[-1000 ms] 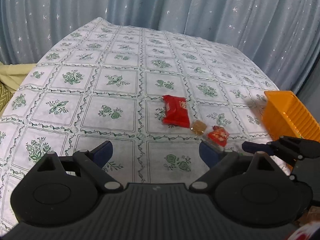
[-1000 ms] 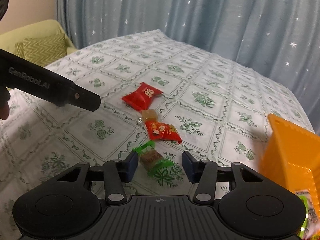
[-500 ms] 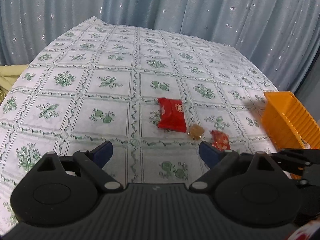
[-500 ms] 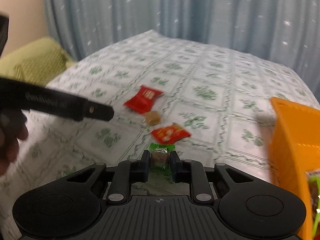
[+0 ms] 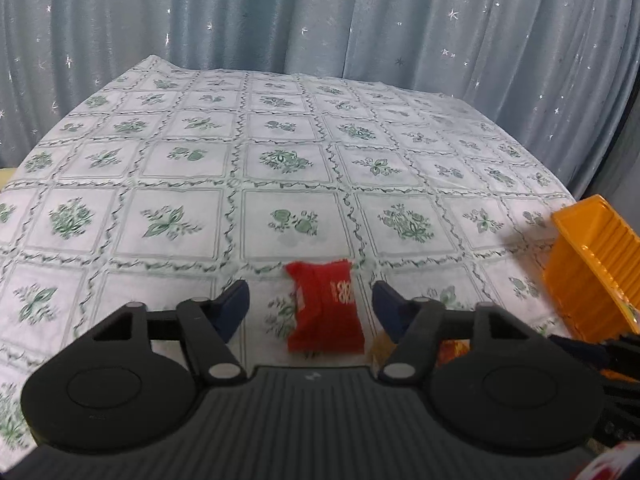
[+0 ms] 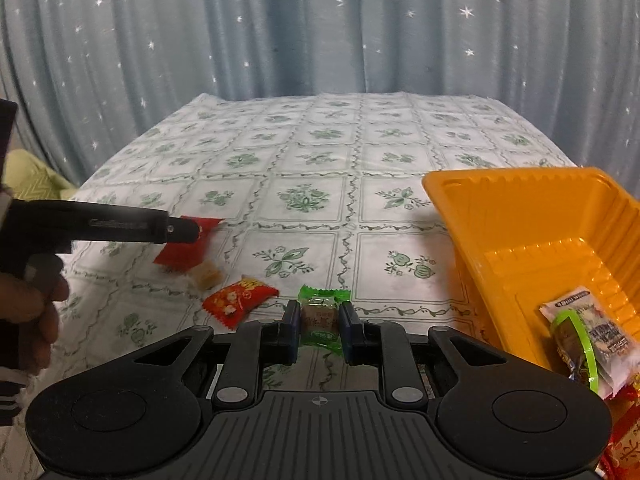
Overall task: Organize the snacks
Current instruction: 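Grasp the green-wrapped candy with the right tool while the left tool grasps the red packet, then carry the green candy and red packet toward the orange tray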
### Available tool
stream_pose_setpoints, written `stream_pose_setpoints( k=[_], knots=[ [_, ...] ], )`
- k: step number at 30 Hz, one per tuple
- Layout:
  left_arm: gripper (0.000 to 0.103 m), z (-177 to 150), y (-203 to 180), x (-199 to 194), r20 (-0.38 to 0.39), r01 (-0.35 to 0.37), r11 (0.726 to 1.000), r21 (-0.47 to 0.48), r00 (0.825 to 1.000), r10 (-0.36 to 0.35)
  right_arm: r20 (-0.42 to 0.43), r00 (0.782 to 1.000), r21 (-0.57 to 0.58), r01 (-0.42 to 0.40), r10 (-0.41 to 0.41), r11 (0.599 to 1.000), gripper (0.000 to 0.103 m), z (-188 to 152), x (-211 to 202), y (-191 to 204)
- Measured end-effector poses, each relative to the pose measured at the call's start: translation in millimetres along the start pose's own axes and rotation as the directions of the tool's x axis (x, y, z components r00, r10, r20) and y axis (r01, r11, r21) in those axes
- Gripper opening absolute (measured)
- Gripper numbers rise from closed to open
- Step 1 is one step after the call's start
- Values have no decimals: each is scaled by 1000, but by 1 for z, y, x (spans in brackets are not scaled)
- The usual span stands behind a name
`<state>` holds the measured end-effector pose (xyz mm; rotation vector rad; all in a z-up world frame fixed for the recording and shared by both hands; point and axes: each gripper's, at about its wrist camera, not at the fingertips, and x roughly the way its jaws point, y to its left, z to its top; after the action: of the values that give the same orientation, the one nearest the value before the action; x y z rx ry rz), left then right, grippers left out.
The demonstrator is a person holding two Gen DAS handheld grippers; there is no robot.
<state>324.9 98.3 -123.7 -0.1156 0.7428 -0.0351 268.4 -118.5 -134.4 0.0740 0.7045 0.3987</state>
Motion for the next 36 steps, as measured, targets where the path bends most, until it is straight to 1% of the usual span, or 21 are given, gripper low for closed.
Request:
stream_pose_setpoints(
  k=[4, 5, 6, 7, 9, 11, 16, 21, 27, 36],
  knots=[
    [49, 2, -5, 14, -16, 2, 999, 36, 1000, -1, -2, 1000, 8, -5, 5, 1000, 21, 0, 2, -2],
    [43, 1, -7, 18, -22, 2, 999, 48, 1000, -1, -4, 1000, 12, -6, 6, 1000, 21, -1, 2, -2],
    [39, 0, -8, 20, -26, 0, 998, 57, 1000, 2, -4, 1000, 15, -7, 7, 1000, 21, -2, 2, -2],
    [38, -1, -9, 21, -31, -6, 998, 68, 1000, 8, -4, 1000, 17, -7, 7, 1000, 21, -2, 2, -2],
    [29, -2, -12, 21, -27, -22, 996, 89, 999, 25, -2, 1000, 20, -7, 7, 1000, 21, -1, 2, -1],
    [25, -2, -10, 19, -29, -20, 996, 83, 999, 23, 0, 1000, 24, -8, 8, 1000, 21, -1, 2, -2],
    [24, -6, -6, 6, -27, -52, 997, 55, 998, 53, 12, 1000, 28, -6, 6, 1000, 21, -1, -3, -2],
    [23, -7, -7, -17, -24, -59, 998, 32, 998, 60, 25, 1000, 19, -4, 3, 1000, 21, 0, -16, 0],
    [23, -18, -23, -63, -14, -53, 998, 29, 998, 53, 34, 999, 47, -1, -1, 999, 21, -7, -51, 5],
    [23, -45, -57, -140, 1, -13, 1000, 24, 1000, 13, 35, 999, 106, 15, -19, 994, 21, -29, -117, 17]
  ],
)
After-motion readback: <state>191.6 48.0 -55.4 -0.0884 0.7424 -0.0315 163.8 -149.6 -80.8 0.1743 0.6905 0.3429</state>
